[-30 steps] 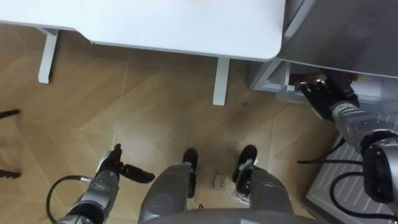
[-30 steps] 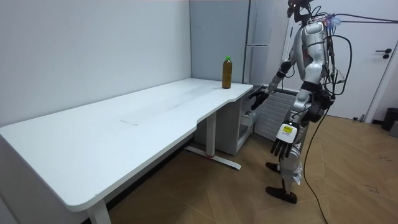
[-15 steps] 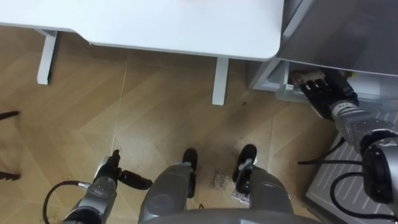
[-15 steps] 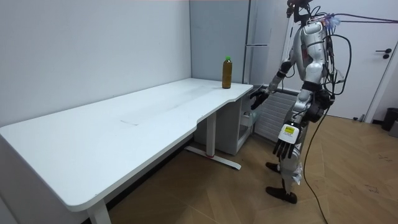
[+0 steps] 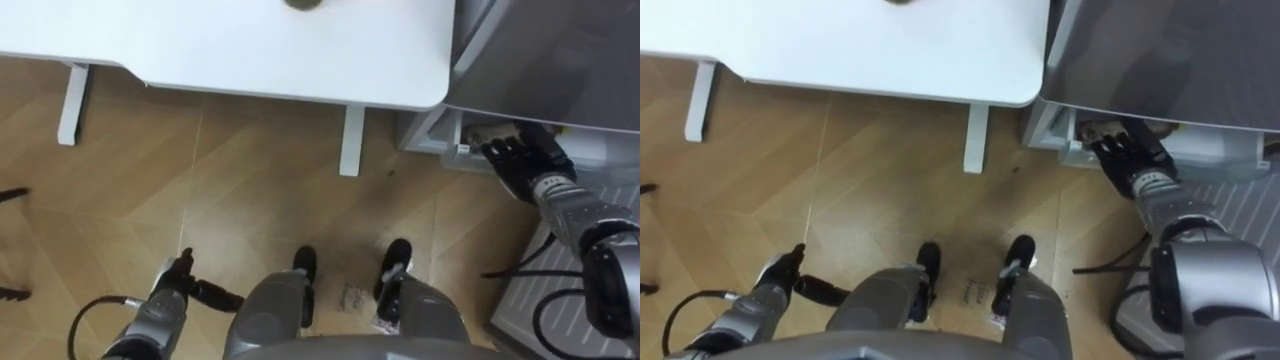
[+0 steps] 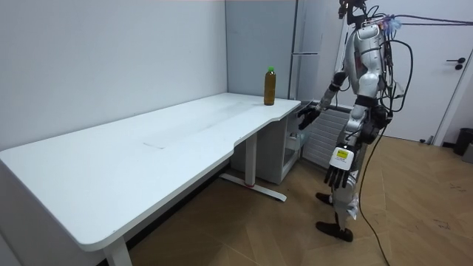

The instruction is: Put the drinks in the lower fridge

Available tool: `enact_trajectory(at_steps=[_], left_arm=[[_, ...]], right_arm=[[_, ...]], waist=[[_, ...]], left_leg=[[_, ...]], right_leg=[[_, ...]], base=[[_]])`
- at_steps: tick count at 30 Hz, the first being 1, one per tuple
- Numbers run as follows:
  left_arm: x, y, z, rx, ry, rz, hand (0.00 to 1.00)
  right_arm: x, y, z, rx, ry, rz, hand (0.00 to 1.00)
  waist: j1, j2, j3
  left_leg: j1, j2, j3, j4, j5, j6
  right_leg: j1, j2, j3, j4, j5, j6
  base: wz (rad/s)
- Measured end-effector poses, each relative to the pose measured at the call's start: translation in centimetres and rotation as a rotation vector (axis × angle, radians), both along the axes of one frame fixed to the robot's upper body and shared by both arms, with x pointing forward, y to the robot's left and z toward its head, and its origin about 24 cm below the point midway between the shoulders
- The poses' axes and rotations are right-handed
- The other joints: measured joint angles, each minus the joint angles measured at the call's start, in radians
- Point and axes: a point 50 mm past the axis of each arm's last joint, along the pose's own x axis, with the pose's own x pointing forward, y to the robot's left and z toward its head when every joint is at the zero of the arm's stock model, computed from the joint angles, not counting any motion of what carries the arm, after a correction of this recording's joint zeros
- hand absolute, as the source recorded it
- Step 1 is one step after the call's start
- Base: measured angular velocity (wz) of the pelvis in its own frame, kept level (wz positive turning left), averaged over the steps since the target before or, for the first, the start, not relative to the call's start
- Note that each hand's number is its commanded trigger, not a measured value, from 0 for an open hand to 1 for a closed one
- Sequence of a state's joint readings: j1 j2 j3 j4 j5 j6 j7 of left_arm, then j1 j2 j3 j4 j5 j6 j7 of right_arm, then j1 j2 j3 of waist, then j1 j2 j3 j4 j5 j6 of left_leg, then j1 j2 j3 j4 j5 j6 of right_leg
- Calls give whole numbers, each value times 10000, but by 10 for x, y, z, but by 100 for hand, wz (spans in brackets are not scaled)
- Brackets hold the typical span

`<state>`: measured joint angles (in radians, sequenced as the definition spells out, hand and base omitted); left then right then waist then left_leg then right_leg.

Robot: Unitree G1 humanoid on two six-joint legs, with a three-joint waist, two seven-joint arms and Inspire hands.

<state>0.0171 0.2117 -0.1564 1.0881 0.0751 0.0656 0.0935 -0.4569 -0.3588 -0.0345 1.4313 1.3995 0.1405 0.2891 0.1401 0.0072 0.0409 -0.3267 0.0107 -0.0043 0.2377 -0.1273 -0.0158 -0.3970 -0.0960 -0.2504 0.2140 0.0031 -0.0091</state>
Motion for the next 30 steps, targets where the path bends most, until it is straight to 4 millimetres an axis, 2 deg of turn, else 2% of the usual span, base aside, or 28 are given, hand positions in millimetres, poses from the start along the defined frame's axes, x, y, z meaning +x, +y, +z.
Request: enact_trajectory(at_steps=[6,10,13,15,18,22,24,30], left_arm=[[-15,6,-3,112,433,179,0],[-22,8,-5,242,635,248,0],[-27,9,-6,245,689,305,0],[-34,9,-6,238,794,487,0],[-45,13,-7,405,932,810,0],[-57,11,-9,354,1146,1166,0],[-60,9,-10,298,1214,1188,0],[-62,3,-12,104,1205,1479,0]], right_arm=[[-32,-5,-17,-213,181,156,0],[-56,4,-33,-455,898,753,0],[-80,20,-49,-210,1624,1238,0],[-104,24,-59,-163,2256,1485,0],[-129,29,-68,-266,2949,1921,0],[-166,40,-80,-467,4179,3137,0],[-176,45,-83,-448,4565,3420,0],[-188,55,-88,-1075,5575,5183,0]], waist=[[-164,4,-34],[-325,-89,-91],[-503,-192,-163],[-563,-284,-287],[-633,-389,-386],[-828,-387,-402],[-834,-379,-390],[-1033,-368,-354]], left_leg=[[738,-24,135,-492,-38,64],[1320,10,301,-753,-46,67],[1686,95,357,-791,-178,76],[2102,136,387,-874,-269,69],[2483,210,469,-872,-418,57],[2949,292,479,-803,-663,43],[3069,298,480,-816,-683,47],[3424,302,550,-943,-689,52]], right_leg=[[486,-12,49,-115,-128,142],[968,37,144,-174,-260,199],[1404,154,142,-394,-272,210],[1797,225,213,-477,-327,243],[2252,331,279,-672,-340,260],[2810,424,289,-796,-404,311],[2926,432,291,-806,-433,320],[3191,443,368,-793,-500,347]], base=[[-5],[-8],[-5],[-9],[-9],[0],[0],[-2]])
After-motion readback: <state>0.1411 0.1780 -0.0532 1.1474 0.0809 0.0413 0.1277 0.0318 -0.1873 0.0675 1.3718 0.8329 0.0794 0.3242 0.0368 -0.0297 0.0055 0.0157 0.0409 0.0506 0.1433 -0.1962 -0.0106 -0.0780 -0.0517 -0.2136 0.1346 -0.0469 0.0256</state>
